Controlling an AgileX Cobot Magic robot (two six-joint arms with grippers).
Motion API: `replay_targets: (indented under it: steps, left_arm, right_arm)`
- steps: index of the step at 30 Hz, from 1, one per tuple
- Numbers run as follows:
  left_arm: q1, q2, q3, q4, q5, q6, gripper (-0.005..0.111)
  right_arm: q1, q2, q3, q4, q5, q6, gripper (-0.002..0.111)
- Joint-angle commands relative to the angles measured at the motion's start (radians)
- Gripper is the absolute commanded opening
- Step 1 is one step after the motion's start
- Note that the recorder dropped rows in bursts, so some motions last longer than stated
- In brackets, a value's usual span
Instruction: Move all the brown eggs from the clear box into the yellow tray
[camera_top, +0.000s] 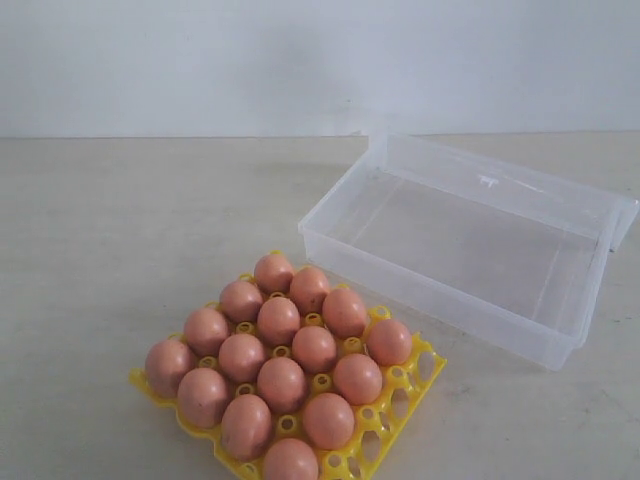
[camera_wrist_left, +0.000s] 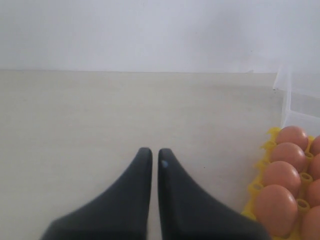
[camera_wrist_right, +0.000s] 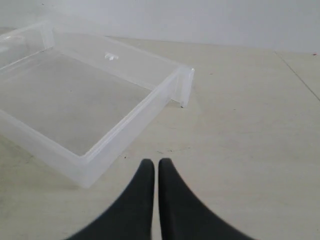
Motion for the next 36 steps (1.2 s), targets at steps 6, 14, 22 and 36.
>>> replay_targets:
  steps: [6,14,22,36]
  left_arm:
    - [-0.005,-0.003,0.004,0.003,-0.002,0.0,0.004]
    - [-0.005,-0.003,0.004,0.003,-0.002,0.0,0.004]
    - [0.045,-0.003,0.004,0.003,-0.002,0.0,0.004]
    - [0.11,-0.003,0.004,0.003,-0.002,0.0,0.004]
  right_arm:
    - [0.0,-0.005,-0.001,-0.004,-0.013,0.104,0.0]
    - [0.0,-0.005,-0.001,-0.002,-0.02,0.111,0.0]
    - [0.0,-0.005,-0.001,-0.002,-0.021,0.12,0.0]
    - [0.0,-0.005,-0.001,-0.002,-0.021,0.12,0.0]
